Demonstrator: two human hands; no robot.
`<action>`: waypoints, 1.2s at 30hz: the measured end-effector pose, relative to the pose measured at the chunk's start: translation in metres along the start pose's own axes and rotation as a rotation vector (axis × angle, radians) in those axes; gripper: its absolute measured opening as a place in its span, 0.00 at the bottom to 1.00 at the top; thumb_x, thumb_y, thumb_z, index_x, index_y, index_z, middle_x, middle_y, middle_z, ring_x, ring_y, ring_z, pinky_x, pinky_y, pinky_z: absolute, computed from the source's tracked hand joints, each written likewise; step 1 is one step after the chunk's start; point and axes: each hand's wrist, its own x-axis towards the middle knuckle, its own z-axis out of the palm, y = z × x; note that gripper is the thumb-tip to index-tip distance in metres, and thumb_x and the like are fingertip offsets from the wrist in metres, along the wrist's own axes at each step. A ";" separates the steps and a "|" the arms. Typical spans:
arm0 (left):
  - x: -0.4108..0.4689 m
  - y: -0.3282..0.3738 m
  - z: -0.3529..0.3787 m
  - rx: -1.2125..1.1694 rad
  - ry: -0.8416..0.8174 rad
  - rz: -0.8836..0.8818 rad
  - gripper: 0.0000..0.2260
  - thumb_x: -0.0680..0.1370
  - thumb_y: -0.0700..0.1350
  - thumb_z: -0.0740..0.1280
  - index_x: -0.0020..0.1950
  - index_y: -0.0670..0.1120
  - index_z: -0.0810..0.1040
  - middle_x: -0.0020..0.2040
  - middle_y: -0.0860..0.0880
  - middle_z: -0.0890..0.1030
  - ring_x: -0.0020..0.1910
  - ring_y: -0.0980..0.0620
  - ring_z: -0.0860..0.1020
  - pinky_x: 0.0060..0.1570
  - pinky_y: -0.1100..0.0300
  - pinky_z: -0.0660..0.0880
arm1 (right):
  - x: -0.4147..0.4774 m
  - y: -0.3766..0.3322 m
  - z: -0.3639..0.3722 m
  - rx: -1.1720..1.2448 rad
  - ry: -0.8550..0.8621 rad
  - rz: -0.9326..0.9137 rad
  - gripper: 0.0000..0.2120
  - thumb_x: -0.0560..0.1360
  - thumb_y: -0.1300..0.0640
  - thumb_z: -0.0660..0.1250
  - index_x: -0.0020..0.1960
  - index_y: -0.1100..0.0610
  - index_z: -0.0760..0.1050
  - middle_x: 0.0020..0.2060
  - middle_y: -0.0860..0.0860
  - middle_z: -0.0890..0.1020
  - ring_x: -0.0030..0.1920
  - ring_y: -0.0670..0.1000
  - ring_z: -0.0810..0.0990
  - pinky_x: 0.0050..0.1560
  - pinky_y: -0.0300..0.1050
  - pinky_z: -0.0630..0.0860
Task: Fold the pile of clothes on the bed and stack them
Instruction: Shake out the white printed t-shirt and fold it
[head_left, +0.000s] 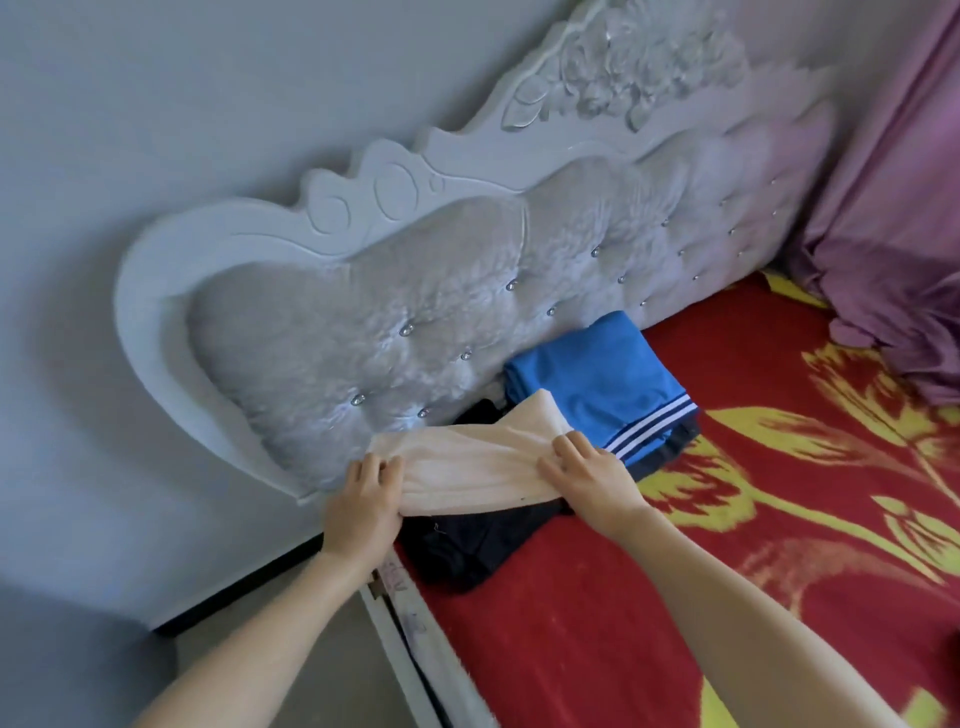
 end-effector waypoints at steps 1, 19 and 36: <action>0.007 -0.005 0.004 -0.005 0.025 -0.023 0.33 0.46 0.28 0.73 0.49 0.42 0.71 0.39 0.41 0.77 0.35 0.40 0.77 0.18 0.58 0.69 | 0.016 0.002 0.008 -0.001 -0.029 0.022 0.26 0.51 0.70 0.73 0.42 0.57 0.63 0.40 0.53 0.65 0.40 0.53 0.65 0.22 0.42 0.67; 0.033 0.044 0.049 -0.039 -0.730 0.197 0.16 0.80 0.52 0.55 0.64 0.46 0.69 0.64 0.45 0.69 0.63 0.45 0.67 0.57 0.53 0.65 | -0.030 -0.013 -0.009 0.058 -0.840 0.515 0.24 0.79 0.55 0.57 0.74 0.53 0.59 0.75 0.56 0.53 0.74 0.57 0.52 0.68 0.52 0.60; -0.077 0.240 -0.104 -0.156 -0.254 0.835 0.20 0.80 0.56 0.54 0.69 0.50 0.67 0.67 0.50 0.70 0.67 0.49 0.66 0.63 0.55 0.64 | -0.297 -0.123 -0.238 -0.120 -0.438 1.183 0.23 0.73 0.52 0.67 0.67 0.54 0.71 0.70 0.57 0.65 0.72 0.55 0.62 0.63 0.52 0.67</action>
